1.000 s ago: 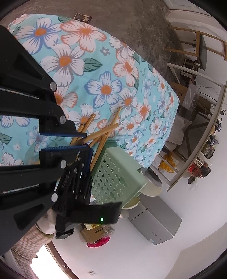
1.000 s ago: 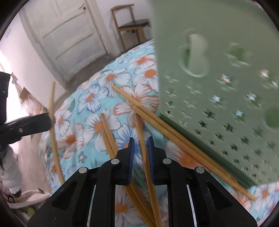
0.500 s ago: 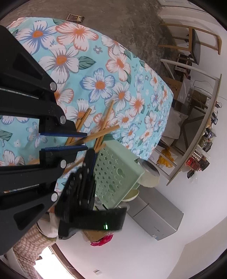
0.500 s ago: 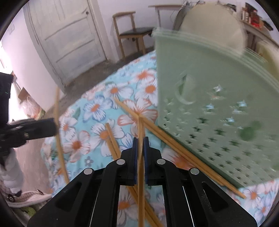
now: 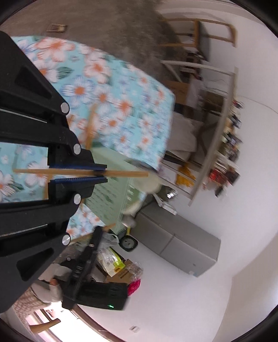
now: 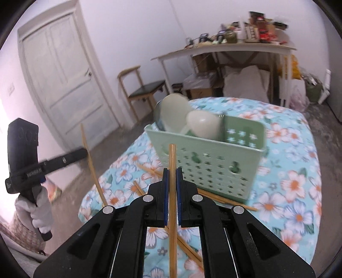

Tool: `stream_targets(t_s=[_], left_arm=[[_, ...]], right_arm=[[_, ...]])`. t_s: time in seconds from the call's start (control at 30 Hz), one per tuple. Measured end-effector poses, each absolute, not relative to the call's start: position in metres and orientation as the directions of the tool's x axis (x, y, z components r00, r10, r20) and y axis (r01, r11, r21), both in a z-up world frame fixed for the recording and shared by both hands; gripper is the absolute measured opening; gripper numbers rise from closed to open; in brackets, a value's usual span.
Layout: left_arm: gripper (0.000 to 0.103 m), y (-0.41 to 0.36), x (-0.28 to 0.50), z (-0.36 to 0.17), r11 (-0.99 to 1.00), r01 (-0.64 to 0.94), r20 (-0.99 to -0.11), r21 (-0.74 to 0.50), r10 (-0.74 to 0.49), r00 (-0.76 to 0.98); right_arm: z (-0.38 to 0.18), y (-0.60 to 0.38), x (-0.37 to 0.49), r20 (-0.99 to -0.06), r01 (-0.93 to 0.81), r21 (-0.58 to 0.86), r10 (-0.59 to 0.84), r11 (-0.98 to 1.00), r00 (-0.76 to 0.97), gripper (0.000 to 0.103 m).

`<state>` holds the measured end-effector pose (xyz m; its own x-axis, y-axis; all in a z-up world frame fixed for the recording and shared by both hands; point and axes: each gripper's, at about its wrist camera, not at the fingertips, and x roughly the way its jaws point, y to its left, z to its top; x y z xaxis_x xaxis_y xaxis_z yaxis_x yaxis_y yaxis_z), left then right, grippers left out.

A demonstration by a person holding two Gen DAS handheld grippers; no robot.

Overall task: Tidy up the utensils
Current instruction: 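Lift both held chopsticks and carry them above the basket with both tools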

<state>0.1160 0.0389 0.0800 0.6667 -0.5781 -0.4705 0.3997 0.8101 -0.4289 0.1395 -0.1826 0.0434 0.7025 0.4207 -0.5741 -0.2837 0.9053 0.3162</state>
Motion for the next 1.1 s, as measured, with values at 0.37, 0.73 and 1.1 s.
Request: stream_targets(t_s=[0.37,0.73,1.1], left_arm=[[0.005,0.011,0.147,0.17,0.785,0.505,-0.246,-0.36,-0.602,0.76],[0.005,0.0,0.208,0.174,0.795,0.45,-0.208,-0.406,-0.56,0.802],[0.005,0.002,0.224,0.186,0.751,0.459,-0.143,-0.475,-0.581,0.801]], right_arm=[[0.037,-0.201,0.121,-0.555,-0.206,0.371,0.394,0.905,0.733,0.005],[0.046,-0.218,0.109,-0.53,-0.205,0.387,0.399,0.899,0.749,0.005],[0.046,-0.223,0.111,-0.525,-0.21,0.399,0.41,0.892,0.745,0.005]])
